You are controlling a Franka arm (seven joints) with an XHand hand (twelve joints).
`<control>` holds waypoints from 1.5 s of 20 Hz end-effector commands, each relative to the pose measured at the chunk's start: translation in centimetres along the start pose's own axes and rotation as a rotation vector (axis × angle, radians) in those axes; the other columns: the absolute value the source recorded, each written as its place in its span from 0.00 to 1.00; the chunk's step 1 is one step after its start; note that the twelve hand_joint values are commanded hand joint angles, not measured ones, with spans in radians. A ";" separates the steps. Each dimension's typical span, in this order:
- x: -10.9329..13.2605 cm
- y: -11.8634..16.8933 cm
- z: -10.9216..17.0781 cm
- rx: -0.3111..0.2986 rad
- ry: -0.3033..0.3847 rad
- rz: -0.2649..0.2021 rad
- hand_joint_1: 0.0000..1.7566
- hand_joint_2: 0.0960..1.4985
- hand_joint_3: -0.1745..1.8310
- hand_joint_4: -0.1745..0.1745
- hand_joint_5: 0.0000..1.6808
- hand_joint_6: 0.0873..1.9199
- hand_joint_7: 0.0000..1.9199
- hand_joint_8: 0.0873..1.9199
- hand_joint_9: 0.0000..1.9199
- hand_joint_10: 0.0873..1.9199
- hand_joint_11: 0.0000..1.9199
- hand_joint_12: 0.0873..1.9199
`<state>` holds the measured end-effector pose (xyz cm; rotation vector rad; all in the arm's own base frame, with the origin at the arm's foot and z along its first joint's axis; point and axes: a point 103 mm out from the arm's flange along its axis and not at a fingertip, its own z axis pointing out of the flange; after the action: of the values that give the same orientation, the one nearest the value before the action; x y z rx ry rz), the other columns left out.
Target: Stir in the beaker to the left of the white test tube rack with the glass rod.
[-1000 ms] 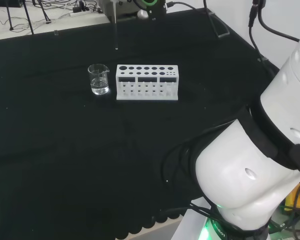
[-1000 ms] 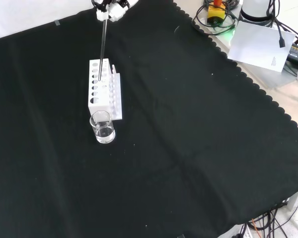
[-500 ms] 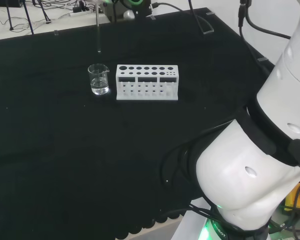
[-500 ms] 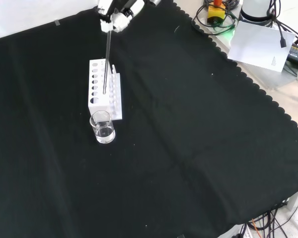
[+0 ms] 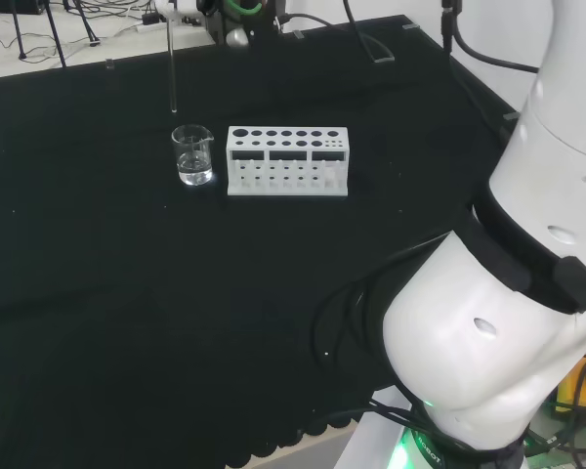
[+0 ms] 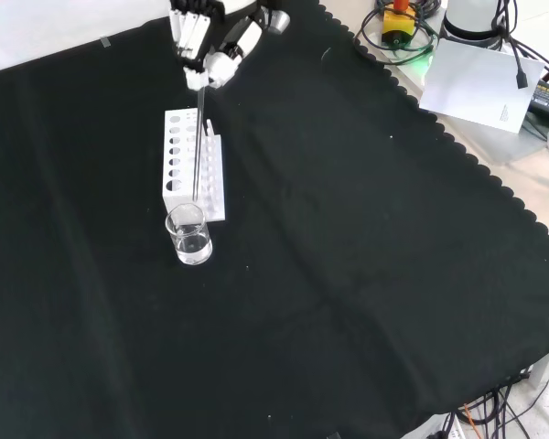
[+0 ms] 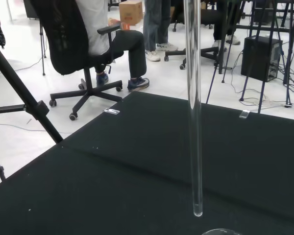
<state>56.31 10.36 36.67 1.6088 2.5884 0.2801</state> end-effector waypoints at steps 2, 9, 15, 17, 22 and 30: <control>-2.4 1.7 2.1 0.005 0.012 0.002 0.73 0.77 0.00 0.00 0.62 0.31 0.55 0.63 0.84 0.51 0.85 0.38; -3.8 1.9 3.9 0.031 0.013 0.007 0.73 0.77 0.00 0.00 0.62 0.31 0.55 0.63 0.84 0.51 0.85 0.39; -4.2 2.2 5.7 0.053 0.019 0.006 0.73 0.77 0.00 0.00 0.62 0.31 0.55 0.63 0.84 0.51 0.85 0.39; -4.2 2.2 6.5 0.064 0.017 0.007 0.73 0.77 0.00 0.00 0.62 0.31 0.55 0.63 0.84 0.51 0.85 0.39; -3.6 2.4 8.5 0.089 0.027 -0.003 0.73 0.77 0.00 0.00 0.62 0.31 0.55 0.63 0.84 0.51 0.85 0.39; -2.8 3.1 11.0 0.198 0.069 -0.039 0.73 0.77 0.00 0.00 0.62 0.31 0.55 0.63 0.84 0.51 0.85 0.39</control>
<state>61.41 9.49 27.40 1.6444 2.6772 0.1568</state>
